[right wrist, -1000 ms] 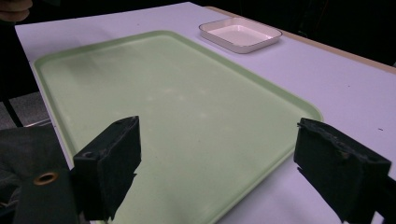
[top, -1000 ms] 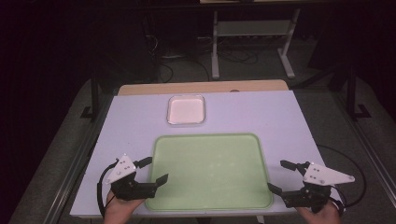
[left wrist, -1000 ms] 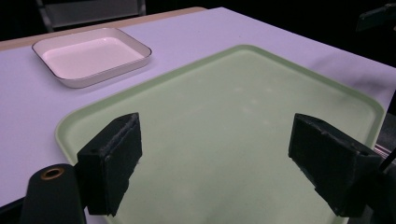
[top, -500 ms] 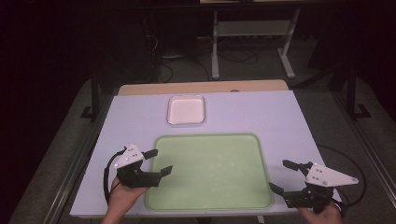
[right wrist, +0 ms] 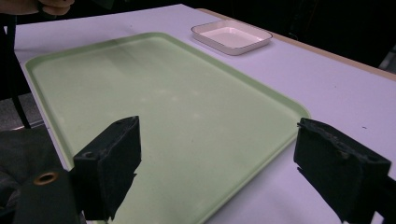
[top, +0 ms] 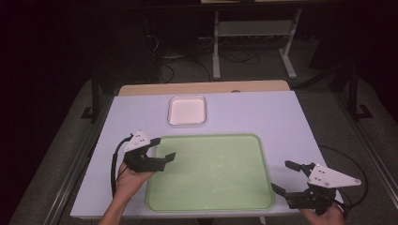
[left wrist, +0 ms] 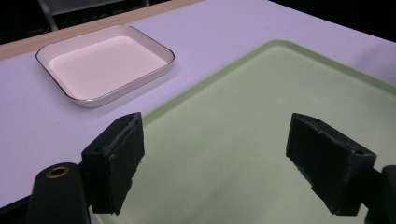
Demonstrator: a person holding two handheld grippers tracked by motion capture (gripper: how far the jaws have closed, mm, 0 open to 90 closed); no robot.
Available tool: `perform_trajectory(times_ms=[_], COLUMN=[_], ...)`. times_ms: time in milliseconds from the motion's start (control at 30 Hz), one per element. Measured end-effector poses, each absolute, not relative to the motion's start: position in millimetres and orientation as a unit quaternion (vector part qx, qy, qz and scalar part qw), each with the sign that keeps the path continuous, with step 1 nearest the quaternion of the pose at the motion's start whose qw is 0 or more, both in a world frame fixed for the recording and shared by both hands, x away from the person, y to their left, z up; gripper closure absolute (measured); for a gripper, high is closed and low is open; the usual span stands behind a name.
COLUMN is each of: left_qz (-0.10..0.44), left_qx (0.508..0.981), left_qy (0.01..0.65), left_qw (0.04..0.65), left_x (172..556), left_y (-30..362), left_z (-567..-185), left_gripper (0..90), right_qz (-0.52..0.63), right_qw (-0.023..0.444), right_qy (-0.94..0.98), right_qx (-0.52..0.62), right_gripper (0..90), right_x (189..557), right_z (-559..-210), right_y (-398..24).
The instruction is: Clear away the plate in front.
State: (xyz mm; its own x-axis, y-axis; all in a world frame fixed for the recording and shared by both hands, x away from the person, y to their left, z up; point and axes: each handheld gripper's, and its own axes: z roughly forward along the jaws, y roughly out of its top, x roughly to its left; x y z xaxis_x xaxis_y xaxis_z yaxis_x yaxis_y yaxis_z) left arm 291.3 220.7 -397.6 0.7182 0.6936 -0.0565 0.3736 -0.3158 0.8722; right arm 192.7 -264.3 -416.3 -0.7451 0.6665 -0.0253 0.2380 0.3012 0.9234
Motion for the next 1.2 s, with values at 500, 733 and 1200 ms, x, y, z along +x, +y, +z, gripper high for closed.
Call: perform_trajectory(times_ms=[500, 733, 1200], left_qz=[0.165, 0.172, 0.179], left_qx=[0.789, 0.785, 0.777], left_qy=[0.349, 0.348, 0.363], left_qw=[0.479, 0.484, 0.483], left_x=[326.9, 342.4, 377.4], left_y=[221.2, 219.3, 216.0], left_z=[-394.1, -390.5, -384.2], left_gripper=[16.4, 16.3, 16.3], right_qz=[0.507, 0.507, 0.51], right_qw=[0.21, 0.208, 0.208], right_qy=[0.783, 0.783, 0.783], right_qx=[0.293, 0.294, 0.29], right_gripper=[14.2, 14.2, 14.2], right_x=[194.2, 194.9, 195.4], right_z=[-417.3, -417.8, -417.0], right_y=[-266.2, -265.4, -266.8])
